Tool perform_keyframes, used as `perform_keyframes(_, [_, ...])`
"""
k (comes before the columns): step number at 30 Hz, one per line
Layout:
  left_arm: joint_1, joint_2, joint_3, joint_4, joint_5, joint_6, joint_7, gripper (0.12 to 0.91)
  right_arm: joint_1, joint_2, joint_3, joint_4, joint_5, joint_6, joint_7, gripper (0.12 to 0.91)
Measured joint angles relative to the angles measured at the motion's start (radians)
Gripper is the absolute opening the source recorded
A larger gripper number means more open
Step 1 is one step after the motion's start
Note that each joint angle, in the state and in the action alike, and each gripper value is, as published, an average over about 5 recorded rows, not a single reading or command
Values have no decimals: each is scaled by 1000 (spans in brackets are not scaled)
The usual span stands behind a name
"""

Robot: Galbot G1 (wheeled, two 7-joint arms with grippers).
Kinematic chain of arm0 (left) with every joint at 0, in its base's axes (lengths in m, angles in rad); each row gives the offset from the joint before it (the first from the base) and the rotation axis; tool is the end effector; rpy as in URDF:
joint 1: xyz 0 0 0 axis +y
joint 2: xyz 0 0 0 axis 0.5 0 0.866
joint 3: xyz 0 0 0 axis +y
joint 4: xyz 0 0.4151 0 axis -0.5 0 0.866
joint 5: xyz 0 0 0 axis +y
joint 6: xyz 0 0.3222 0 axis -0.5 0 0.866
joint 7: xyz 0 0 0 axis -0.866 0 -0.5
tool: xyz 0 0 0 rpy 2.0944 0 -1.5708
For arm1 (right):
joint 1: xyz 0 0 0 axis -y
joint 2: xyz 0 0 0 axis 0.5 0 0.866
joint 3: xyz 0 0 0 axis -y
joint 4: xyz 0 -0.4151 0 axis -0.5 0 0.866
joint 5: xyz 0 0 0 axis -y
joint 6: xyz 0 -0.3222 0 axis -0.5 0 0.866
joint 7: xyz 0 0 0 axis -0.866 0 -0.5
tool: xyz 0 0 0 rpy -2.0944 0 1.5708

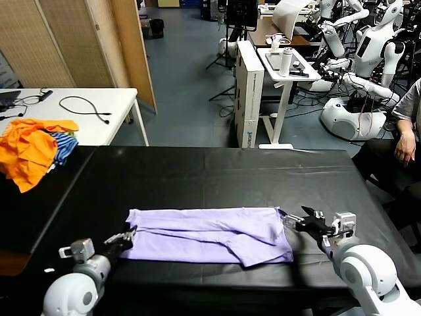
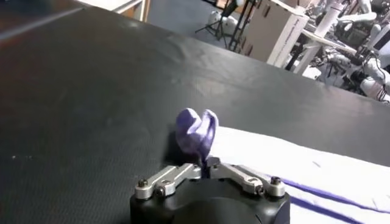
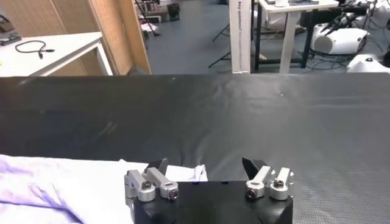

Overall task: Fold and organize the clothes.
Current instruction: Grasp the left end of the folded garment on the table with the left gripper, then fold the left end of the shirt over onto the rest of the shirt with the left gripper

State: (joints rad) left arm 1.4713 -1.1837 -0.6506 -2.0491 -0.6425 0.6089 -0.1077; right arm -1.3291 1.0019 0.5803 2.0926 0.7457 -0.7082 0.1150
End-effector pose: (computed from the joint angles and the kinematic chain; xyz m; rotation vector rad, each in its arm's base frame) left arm 0.1626 0.1343 -0.3295 -0.0564 -2.5717 0.2354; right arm 0.2106 -0.1504 -0.2753 0.2548 -2.5906 -0.0872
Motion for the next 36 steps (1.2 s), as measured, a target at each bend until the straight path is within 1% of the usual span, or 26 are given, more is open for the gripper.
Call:
perform_keyframes(3, [8,24,-15,-12,80,-18,21,183,-4,5,1,-1,-1,3,0,907])
perform_keyframes(8, [28,101,-66,-10,193,-77,41,183,-12,17,-5,3,-2,5,1,907])
perform_keyframes(12, [40,180,-118,4,266,-116,41,183,-22,29,-7,11,-2,2,2,907])
perform_keyframes(14, [39,207,-136,6,295,-117,33,183,-29,35,-6,15,-2,1,2,907])
perform_keyframes(16, [35,218,-140,-1,304,-106,19,183,-37,40,-2,18,-2,1,2,907])
perform_keyframes(19, [27,211,-127,-30,274,-80,3,183,-48,45,5,24,-3,2,2,907])
perform_keyframes(22, [21,180,-96,-71,208,-43,-18,183,-61,48,16,31,-6,5,2,907])
perform_keyframes(25, [16,141,-57,-115,115,1,-59,183,-76,52,28,36,-11,8,1,907])
perform_keyframes(27, [12,115,-29,-145,46,20,-90,183,-85,57,35,37,-18,11,0,907])
perform_keyframes(30, [3,79,15,-189,-47,36,-130,183,-100,67,44,41,-31,14,-1,907])
perform_keyframes(32, [-8,57,48,-214,-92,43,-154,183,-112,74,50,45,-40,16,-1,907])
perform_keyframes(34, [-20,36,81,-230,-120,47,-171,183,-125,81,55,48,-49,16,-2,907])
perform_keyframes(36, [-33,15,115,-237,-134,47,-179,183,-137,87,60,52,-54,17,-2,907])
